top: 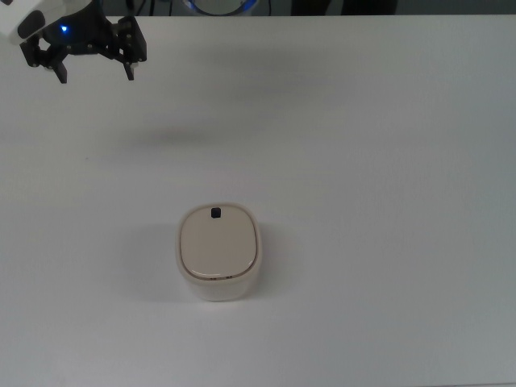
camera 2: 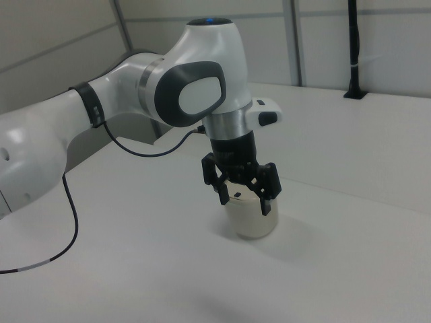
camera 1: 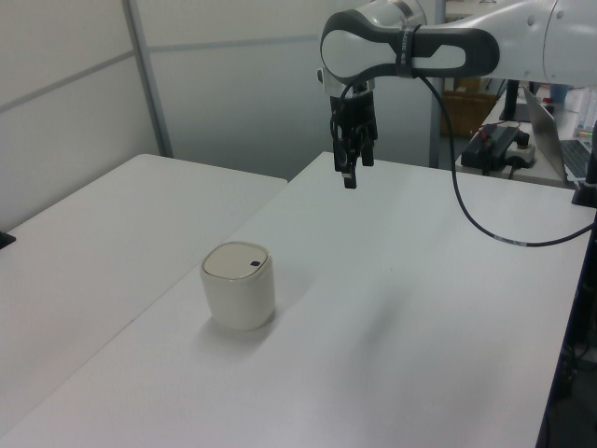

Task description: Open the trash can

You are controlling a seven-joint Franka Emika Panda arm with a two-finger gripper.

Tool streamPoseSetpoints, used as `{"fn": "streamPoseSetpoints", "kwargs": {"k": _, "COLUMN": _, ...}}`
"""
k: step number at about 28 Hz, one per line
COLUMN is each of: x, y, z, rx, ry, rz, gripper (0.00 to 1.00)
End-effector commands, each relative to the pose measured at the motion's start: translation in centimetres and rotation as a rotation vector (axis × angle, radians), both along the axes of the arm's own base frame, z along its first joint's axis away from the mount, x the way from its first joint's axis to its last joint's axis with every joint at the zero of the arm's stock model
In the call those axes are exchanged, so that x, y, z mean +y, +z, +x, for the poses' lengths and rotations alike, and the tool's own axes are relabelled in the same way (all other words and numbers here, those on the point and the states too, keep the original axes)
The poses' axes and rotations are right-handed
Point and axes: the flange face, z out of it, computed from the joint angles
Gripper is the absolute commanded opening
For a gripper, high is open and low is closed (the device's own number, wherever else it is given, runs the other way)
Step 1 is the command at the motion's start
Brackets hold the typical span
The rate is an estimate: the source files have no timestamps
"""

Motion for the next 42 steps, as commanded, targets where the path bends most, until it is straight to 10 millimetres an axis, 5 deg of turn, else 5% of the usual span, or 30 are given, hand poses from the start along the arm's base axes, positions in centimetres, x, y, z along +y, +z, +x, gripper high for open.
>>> {"fn": "streamPoseSetpoints", "kwargs": {"k": 1, "x": -0.1, "y": 0.3, "z": -0.4, "rx": 0.007, "ry": 0.021, "rz": -0.008, "gripper": 0.99}}
{"fn": "streamPoseSetpoints", "kwargs": {"k": 4, "x": -0.2, "y": 0.4, "z": -0.4, "rx": 0.006, "ry": 0.028, "rz": -0.017, "gripper": 0.91}}
{"fn": "streamPoseSetpoints", "kwargs": {"k": 6, "x": -0.3, "y": 0.4, "z": -0.3, "rx": 0.005, "ry": 0.051, "rz": -0.014, "gripper": 0.76}}
{"fn": "streamPoseSetpoints", "kwargs": {"k": 7, "x": -0.2, "y": 0.1, "z": -0.2, "rx": 0.005, "ry": 0.078, "rz": -0.003, "gripper": 0.57}}
{"fn": "streamPoseSetpoints", "kwargs": {"k": 12, "x": 0.4, "y": -0.2, "z": 0.2, "rx": 0.006, "ry": 0.089, "rz": 0.000, "gripper": 0.16}}
{"fn": "streamPoseSetpoints", "kwargs": {"k": 13, "x": 0.7, "y": 0.0, "z": 0.5, "rx": -0.013, "ry": 0.091, "rz": -0.004, "gripper": 0.00}}
{"fn": "streamPoseSetpoints", "kwargs": {"k": 23, "x": 2.1, "y": 1.2, "z": 2.0, "rx": -0.138, "ry": 0.109, "rz": 0.041, "gripper": 0.00}}
{"fn": "streamPoseSetpoints", "kwargs": {"k": 31, "x": 4.9, "y": 0.3, "z": 5.2, "rx": -0.293, "ry": 0.110, "rz": 0.114, "gripper": 0.00}}
{"fn": "streamPoseSetpoints", "kwargs": {"k": 36, "x": 6.1, "y": -1.2, "z": 6.4, "rx": -0.315, "ry": 0.122, "rz": 0.128, "gripper": 0.00}}
{"fn": "streamPoseSetpoints", "kwargs": {"k": 42, "x": 8.8, "y": -5.3, "z": 8.9, "rx": -0.327, "ry": 0.154, "rz": 0.138, "gripper": 0.00}}
